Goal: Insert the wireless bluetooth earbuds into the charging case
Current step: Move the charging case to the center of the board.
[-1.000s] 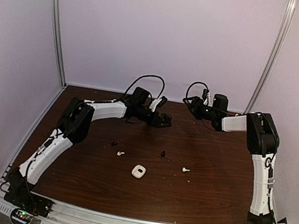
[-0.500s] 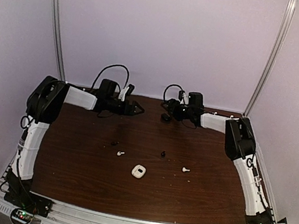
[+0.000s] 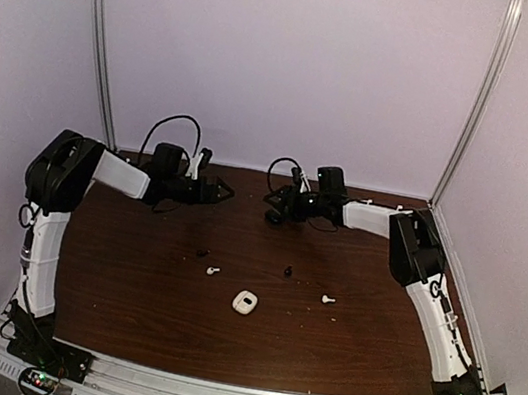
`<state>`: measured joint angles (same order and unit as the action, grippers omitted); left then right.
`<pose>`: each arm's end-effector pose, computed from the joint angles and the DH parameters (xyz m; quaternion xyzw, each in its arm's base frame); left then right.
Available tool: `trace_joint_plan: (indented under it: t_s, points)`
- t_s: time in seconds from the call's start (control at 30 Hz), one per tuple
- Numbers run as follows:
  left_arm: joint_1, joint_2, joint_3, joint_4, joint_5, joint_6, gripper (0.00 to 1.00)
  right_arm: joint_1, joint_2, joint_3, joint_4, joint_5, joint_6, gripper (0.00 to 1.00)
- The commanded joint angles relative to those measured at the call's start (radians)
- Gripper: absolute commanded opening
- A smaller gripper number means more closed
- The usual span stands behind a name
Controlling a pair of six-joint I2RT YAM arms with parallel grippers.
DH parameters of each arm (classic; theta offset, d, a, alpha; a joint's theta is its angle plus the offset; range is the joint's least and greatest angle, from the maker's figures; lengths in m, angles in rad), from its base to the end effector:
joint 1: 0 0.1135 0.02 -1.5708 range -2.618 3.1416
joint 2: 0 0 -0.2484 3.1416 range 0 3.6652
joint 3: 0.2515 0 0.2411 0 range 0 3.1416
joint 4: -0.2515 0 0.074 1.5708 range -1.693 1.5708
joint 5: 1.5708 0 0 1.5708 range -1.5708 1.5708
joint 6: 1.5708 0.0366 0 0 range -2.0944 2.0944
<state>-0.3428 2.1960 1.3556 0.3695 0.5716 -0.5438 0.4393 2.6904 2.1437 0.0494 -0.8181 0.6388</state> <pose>0.4259 -0.1730 0.1335 0.0645 0.8286 -0.4322 0.3499 0.4966 0.2629 0.1044 -0.1238 0.8048 0.5342 0.2272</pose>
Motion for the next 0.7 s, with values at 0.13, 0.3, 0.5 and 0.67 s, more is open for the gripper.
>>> trace_joint_plan:
  t_s: [0.13,0.3,0.5,0.67]
  points:
    - [0.011,-0.156,-0.137,0.027,0.029,0.137,0.98,0.084,-0.177,-0.328,0.142,-0.172,-0.032,0.62]
    - [-0.024,-0.286,-0.271,-0.043,-0.068,0.259,0.98,0.020,-0.405,-0.671,0.509,-0.127,0.089,0.62]
    - [-0.154,-0.380,-0.337,-0.133,-0.250,0.395,0.98,-0.053,-0.612,-0.888,0.627,-0.066,0.074,0.64]
    - [-0.220,-0.375,-0.341,-0.156,-0.218,0.504,0.98,-0.074,-0.750,-1.000,0.575,-0.028,-0.033,0.68]
